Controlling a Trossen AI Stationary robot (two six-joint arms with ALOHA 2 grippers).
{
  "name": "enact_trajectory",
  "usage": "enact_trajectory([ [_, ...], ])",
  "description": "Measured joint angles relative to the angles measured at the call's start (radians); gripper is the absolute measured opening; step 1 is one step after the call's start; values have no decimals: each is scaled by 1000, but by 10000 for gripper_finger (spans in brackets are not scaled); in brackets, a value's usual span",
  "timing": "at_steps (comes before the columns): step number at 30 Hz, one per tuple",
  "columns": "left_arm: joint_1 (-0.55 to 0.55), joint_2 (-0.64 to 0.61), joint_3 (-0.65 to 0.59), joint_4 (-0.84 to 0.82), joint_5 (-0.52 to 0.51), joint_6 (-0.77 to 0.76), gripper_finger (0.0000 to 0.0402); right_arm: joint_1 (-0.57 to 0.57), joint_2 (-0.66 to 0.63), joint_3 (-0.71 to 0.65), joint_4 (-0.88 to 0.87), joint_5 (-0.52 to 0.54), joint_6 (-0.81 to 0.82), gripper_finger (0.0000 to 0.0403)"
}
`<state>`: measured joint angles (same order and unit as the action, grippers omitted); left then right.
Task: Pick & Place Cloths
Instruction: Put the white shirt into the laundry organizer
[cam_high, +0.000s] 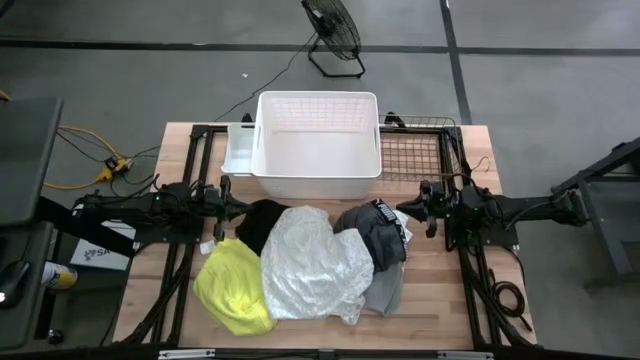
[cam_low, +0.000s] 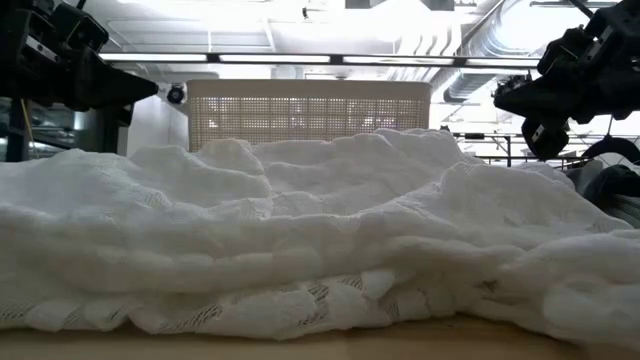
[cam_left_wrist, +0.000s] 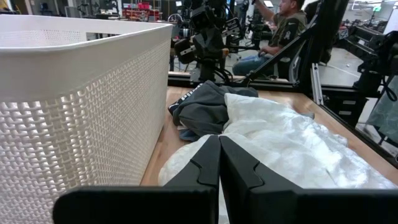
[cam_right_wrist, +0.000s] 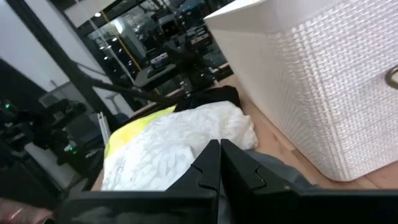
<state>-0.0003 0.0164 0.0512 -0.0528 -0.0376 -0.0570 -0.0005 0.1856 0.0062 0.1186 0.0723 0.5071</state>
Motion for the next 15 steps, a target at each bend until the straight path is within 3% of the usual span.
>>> enact_trajectory([
  [15,0,0,0,0,0,0,1,17,69,69,21,0,-33,3],
])
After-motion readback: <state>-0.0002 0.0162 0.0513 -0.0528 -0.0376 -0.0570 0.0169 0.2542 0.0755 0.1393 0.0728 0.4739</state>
